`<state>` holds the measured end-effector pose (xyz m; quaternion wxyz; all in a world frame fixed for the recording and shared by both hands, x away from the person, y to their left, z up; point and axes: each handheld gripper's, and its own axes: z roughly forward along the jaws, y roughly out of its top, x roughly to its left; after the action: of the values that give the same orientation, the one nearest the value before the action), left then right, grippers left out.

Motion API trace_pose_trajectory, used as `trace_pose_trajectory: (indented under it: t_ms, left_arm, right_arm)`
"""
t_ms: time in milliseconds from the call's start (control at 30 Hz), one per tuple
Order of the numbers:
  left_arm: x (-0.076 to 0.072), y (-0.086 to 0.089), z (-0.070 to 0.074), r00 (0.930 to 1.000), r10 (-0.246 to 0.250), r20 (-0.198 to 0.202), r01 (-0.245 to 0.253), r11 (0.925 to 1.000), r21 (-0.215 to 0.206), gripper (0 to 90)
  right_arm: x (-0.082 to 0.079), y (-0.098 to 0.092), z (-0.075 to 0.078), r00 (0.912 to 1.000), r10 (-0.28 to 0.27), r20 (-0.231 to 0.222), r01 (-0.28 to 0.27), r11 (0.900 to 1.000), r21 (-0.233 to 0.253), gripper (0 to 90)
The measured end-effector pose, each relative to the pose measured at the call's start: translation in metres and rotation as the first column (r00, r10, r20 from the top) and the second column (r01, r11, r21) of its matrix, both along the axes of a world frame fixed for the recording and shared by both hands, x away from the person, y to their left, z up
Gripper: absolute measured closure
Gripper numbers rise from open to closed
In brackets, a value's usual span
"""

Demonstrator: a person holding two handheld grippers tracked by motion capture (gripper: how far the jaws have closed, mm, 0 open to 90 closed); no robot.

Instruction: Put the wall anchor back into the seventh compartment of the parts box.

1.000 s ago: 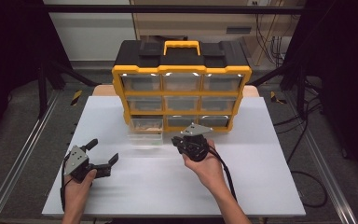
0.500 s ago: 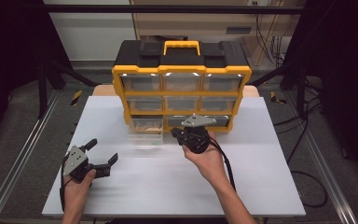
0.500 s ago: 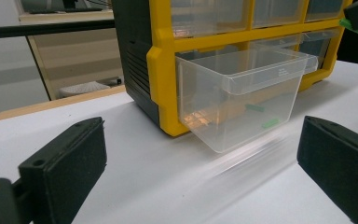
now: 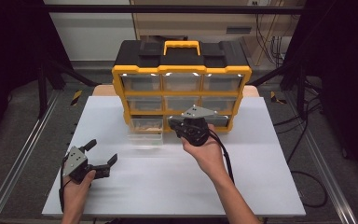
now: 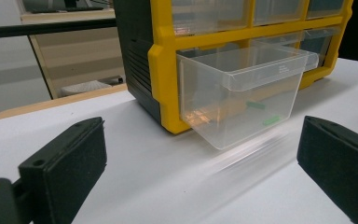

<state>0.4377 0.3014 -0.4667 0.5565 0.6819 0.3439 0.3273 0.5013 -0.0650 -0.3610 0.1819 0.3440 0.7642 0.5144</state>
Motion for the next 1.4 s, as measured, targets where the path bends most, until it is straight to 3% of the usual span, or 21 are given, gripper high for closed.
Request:
trace_pose_trajectory:
  t_ms: [467, 1400]
  left_arm:
    - [0.001, 0.001, 0.000, 1.0000, 0.002, -0.001, -0.002, 1.0000, -0.007, 1.3]
    - [0.001, -0.007, -0.002, 0.9996, -0.025, -0.015, 0.026, 0.9997, 0.003, 1.3]
  right_arm:
    - [0.016, 0.030, 0.020, 0.9996, 0.026, 0.003, -0.026, 0.999, -0.018, 84.5]
    - [0.037, 0.059, 0.026, 0.9990, 0.037, -0.026, -0.038, 0.999, -0.022, 84.5]
